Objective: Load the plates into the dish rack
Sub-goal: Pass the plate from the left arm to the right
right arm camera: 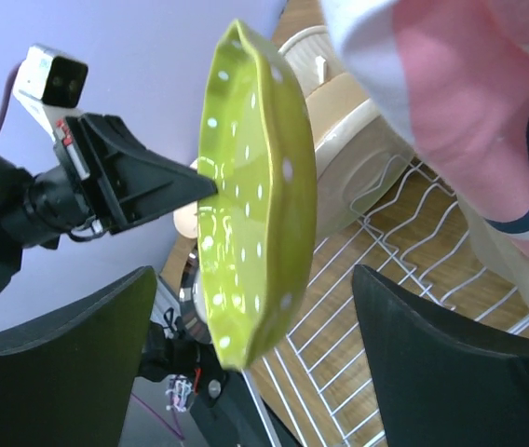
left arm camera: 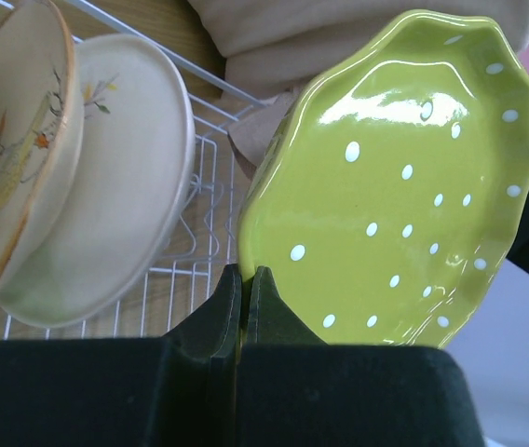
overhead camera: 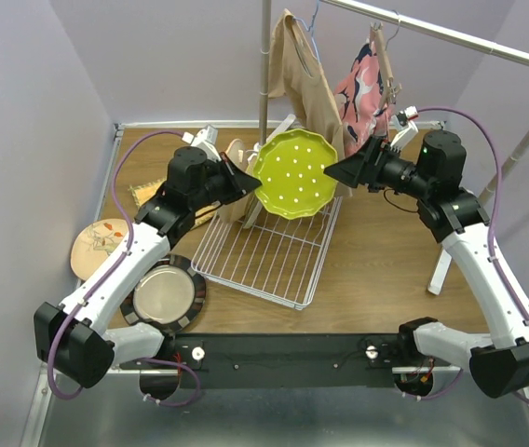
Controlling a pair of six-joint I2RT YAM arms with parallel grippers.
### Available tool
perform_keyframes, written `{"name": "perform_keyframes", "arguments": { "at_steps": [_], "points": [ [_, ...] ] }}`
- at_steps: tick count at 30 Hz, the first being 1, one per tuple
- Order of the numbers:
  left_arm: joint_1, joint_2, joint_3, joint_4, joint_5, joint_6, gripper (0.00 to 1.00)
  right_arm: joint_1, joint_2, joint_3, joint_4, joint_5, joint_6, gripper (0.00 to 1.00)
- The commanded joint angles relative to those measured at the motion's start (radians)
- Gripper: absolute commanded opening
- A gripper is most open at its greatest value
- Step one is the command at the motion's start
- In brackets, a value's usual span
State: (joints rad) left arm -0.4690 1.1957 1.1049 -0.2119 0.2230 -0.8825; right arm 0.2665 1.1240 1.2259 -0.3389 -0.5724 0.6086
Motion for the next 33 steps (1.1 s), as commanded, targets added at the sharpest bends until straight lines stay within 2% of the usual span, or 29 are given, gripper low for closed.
{"name": "perform_keyframes", "arguments": {
  "at_steps": [1, 5, 8, 9, 11, 12, 14, 15, 19, 20, 21, 23, 24, 26, 27, 29, 33],
  "points": [
    [-0.054, -0.021, 0.090, 0.102, 0.026, 0.004, 0.00, -0.004, 0.025, -0.006, 0.003, 0.031, 0.060, 0.89],
    [-0.080, -0.005, 0.104, 0.094, 0.021, 0.023, 0.00, -0.004, 0.037, -0.012, -0.002, 0.043, 0.080, 0.78],
    [-0.091, -0.002, 0.110, 0.092, 0.018, 0.033, 0.00, -0.004, 0.040, -0.017, -0.008, 0.043, 0.089, 0.66],
    [-0.094, -0.001, 0.111, 0.089, 0.016, 0.036, 0.00, -0.004, 0.040, -0.017, -0.009, 0.040, 0.091, 0.58],
    [-0.099, 0.001, 0.112, 0.085, 0.012, 0.043, 0.00, -0.004, 0.040, -0.017, -0.011, 0.032, 0.092, 0.48],
    [-0.099, 0.002, 0.112, 0.082, 0.009, 0.048, 0.00, -0.004, 0.040, -0.016, -0.011, 0.025, 0.092, 0.32],
    [-0.100, 0.004, 0.113, 0.069, 0.006, 0.062, 0.00, -0.007, 0.039, -0.011, -0.011, 0.013, 0.092, 0.14],
    [-0.103, 0.004, 0.113, 0.065, -0.002, 0.068, 0.00, -0.007, 0.037, -0.005, -0.011, -0.001, 0.092, 0.00],
    [-0.106, -0.013, 0.095, 0.083, -0.004, 0.115, 0.00, -0.033, 0.030, 0.010, -0.011, -0.041, 0.102, 0.01],
    [-0.105, -0.027, 0.089, 0.092, -0.004, 0.147, 0.03, -0.041, 0.030, 0.012, -0.011, -0.050, 0.109, 0.00],
    [-0.105, -0.033, 0.082, 0.103, 0.005, 0.164, 0.16, -0.052, 0.030, 0.015, -0.009, -0.067, 0.131, 0.01],
    [-0.105, -0.057, 0.067, 0.124, 0.013, 0.207, 0.32, -0.084, 0.030, 0.020, -0.008, -0.086, 0.149, 0.01],
    [-0.105, -0.067, 0.064, 0.129, 0.021, 0.262, 0.44, -0.096, 0.030, 0.020, -0.008, -0.101, 0.163, 0.01],
    [-0.105, -0.094, 0.058, 0.138, 0.018, 0.309, 0.54, -0.124, 0.026, 0.017, -0.008, -0.118, 0.177, 0.01],
    [-0.103, -0.103, 0.056, 0.137, 0.015, 0.379, 0.60, -0.131, 0.025, 0.014, -0.009, -0.127, 0.189, 0.01],
    [-0.105, -0.143, 0.050, 0.134, -0.011, 0.437, 0.66, -0.147, 0.016, 0.000, -0.005, -0.153, 0.189, 0.01],
    [-0.103, -0.247, -0.003, 0.190, -0.051, 0.623, 0.69, -0.171, -0.006, -0.031, 0.000, -0.190, 0.200, 0.01]
  ]
}}
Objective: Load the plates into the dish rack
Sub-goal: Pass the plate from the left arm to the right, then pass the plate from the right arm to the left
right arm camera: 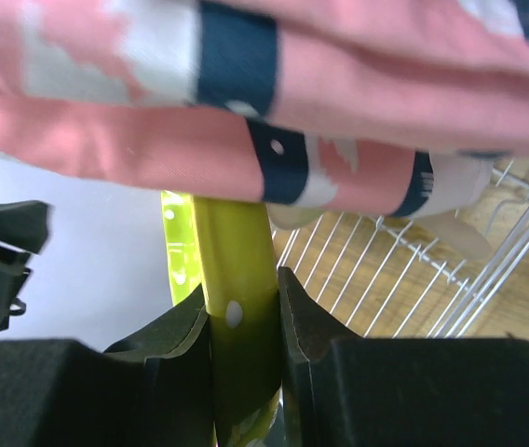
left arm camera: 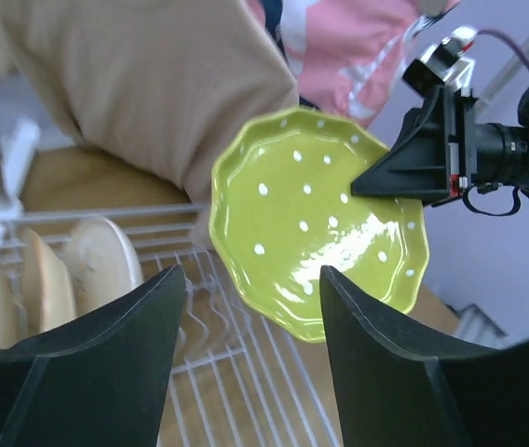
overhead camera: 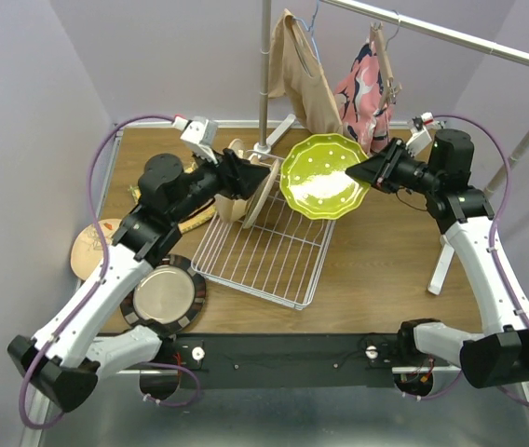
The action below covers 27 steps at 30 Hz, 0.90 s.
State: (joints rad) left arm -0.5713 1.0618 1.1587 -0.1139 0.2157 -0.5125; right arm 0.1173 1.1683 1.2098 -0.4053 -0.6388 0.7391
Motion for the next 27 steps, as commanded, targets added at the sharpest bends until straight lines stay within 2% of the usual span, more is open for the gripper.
{"name": "perform_keyframes", "arguments": {
  "at_steps": [1, 3, 4, 5, 7, 9, 13, 17, 19, 24, 27],
  "points": [
    [-0.002, -0.140, -0.100, 0.144, -0.045, 0.296, 0.70, -0.030, -0.055, -0.016, 0.066, -0.131, 0.072, 0.00],
    [-0.004, -0.221, -0.161, 0.216, -0.027, 0.434, 0.70, -0.039, -0.059, -0.027, 0.066, -0.140, 0.085, 0.01],
    [-0.006, -0.252, -0.233, 0.302, -0.007, 0.483, 0.71, -0.047, -0.061, -0.030, 0.066, -0.151, 0.089, 0.00],
    [-0.006, -0.314, -0.270, 0.344, 0.014, 0.608, 0.75, -0.051, -0.061, -0.036, 0.068, -0.154, 0.092, 0.01],
    [-0.012, -0.368, -0.379, 0.458, 0.095, 0.722, 0.76, -0.056, -0.062, -0.047, 0.069, -0.165, 0.103, 0.01],
    [-0.016, -0.416, -0.424, 0.494, 0.208, 0.912, 0.77, -0.054, -0.064, -0.056, 0.072, -0.171, 0.108, 0.01],
    [-0.032, -0.399, -0.429, 0.455, 0.313, 1.097, 0.78, -0.056, -0.067, -0.070, 0.075, -0.176, 0.111, 0.01],
    [-0.132, -0.320, -0.386, 0.367, 0.275, 1.258, 0.78, -0.059, -0.064, -0.082, 0.074, -0.171, 0.117, 0.01],
    [-0.183, -0.286, -0.358, 0.312, 0.206, 1.359, 0.78, -0.061, -0.059, -0.084, 0.074, -0.171, 0.118, 0.01],
    [-0.326, -0.177, -0.330, 0.269, 0.088, 1.502, 0.78, -0.061, -0.042, -0.085, 0.076, -0.177, 0.132, 0.01],
    [-0.346, -0.131, -0.326, 0.270, 0.080, 1.548, 0.78, -0.062, -0.035, -0.082, 0.074, -0.180, 0.140, 0.01]
  ]
}}
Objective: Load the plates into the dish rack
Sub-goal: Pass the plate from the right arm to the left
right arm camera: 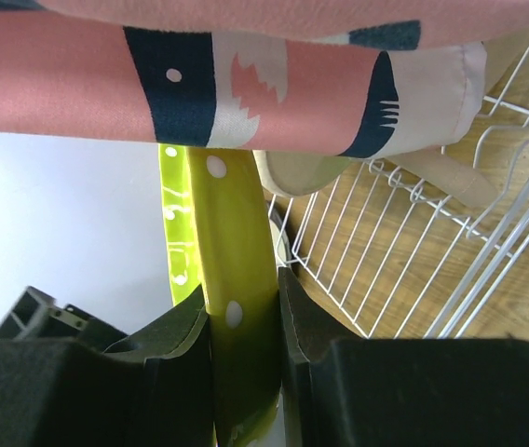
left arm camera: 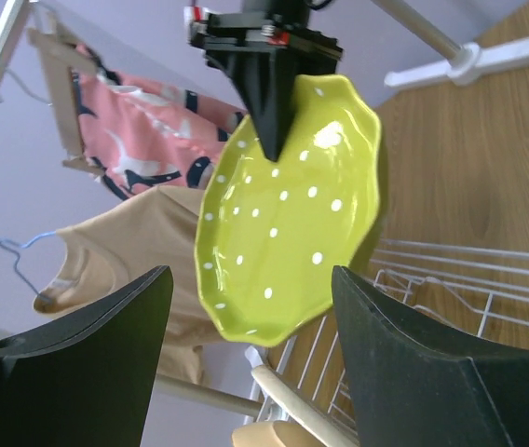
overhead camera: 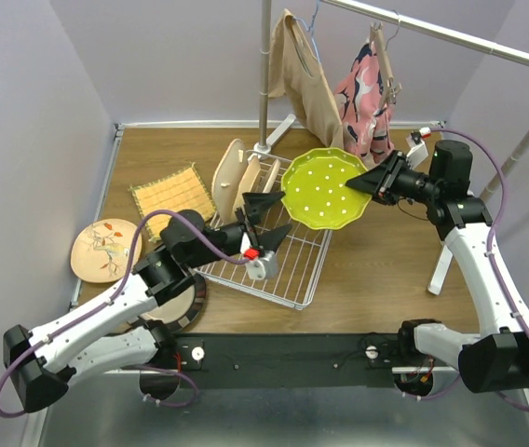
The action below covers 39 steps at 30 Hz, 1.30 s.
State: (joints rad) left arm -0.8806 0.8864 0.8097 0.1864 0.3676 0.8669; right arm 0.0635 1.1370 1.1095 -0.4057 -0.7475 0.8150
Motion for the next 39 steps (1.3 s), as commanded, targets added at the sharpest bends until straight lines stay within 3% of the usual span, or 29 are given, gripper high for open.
{"name": "perform_keyframes", "arguments": {
  "at_steps": [1, 9, 13, 20, 24, 27, 28, 31, 36, 37, 39],
  "points": [
    [-0.046, 0.054, 0.026, -0.034, -0.068, 0.175, 0.78, -0.008, 0.001, 0.018, 0.076, -0.075, 0.065, 0.01],
    [-0.078, 0.147, 0.032, -0.073, -0.050, 0.231, 0.77, -0.008, 0.004, 0.010, 0.084, -0.079, 0.081, 0.01],
    [-0.081, 0.203, 0.037, -0.067, -0.129, 0.261, 0.77, -0.007, 0.006, 0.006, 0.090, -0.082, 0.096, 0.01],
    [-0.083, 0.296, 0.060, 0.100, -0.328, 0.261, 0.74, -0.008, 0.026, 0.007, 0.103, -0.096, 0.131, 0.00],
    [-0.083, 0.345, 0.085, 0.113, -0.360, 0.276, 0.67, -0.008, 0.030, 0.013, 0.113, -0.101, 0.144, 0.01],
    [-0.083, 0.362, 0.095, 0.111, -0.358, 0.274, 0.52, -0.008, 0.032, 0.010, 0.117, -0.102, 0.148, 0.01],
    [-0.084, 0.364, 0.098, 0.111, -0.360, 0.274, 0.34, -0.008, 0.032, 0.007, 0.119, -0.102, 0.150, 0.00],
    [-0.086, 0.353, 0.100, 0.107, -0.358, 0.274, 0.00, -0.008, 0.027, 0.004, 0.119, -0.099, 0.150, 0.01],
    [-0.086, 0.293, 0.077, 0.104, -0.291, 0.255, 0.00, -0.010, 0.023, -0.007, 0.117, -0.079, 0.161, 0.01],
    [-0.086, 0.284, 0.078, 0.104, -0.268, 0.239, 0.00, -0.010, 0.023, -0.008, 0.117, -0.076, 0.167, 0.12],
    [-0.086, 0.266, 0.083, 0.091, -0.253, 0.195, 0.00, -0.011, 0.021, -0.013, 0.117, -0.073, 0.168, 0.25]
  ]
}}
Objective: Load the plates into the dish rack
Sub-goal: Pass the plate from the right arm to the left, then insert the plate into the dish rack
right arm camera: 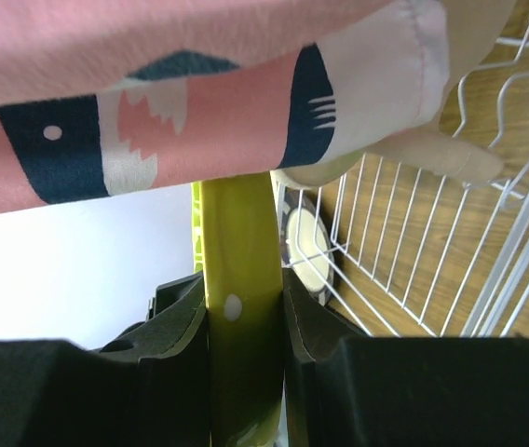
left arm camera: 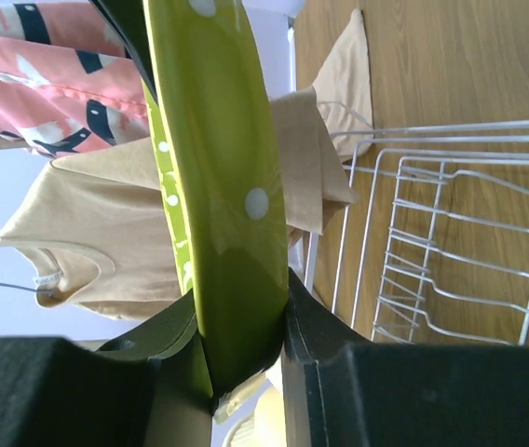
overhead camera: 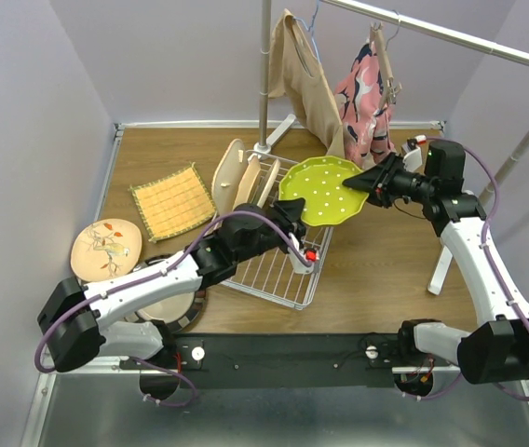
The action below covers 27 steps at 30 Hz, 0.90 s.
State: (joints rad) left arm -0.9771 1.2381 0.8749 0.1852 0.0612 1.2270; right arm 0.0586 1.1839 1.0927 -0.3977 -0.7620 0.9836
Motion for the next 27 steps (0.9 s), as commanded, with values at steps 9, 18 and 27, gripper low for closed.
{"name": "perform_keyframes", "arguments": {
  "at_steps": [9, 18, 27],
  "points": [
    [0.011, -0.205, -0.014, 0.066, 0.063, -0.297, 0.00, -0.006, -0.058, -0.001, 0.111, -0.071, -0.036, 0.77],
    [0.011, -0.319, -0.047, 0.004, 0.091, -0.434, 0.00, -0.006, -0.112, -0.007, 0.115, -0.079, -0.128, 0.98],
    [0.011, -0.359, -0.017, -0.081, 0.111, -0.659, 0.00, -0.028, -0.161, 0.004, 0.111, -0.022, -0.261, 1.00]
  ]
}}
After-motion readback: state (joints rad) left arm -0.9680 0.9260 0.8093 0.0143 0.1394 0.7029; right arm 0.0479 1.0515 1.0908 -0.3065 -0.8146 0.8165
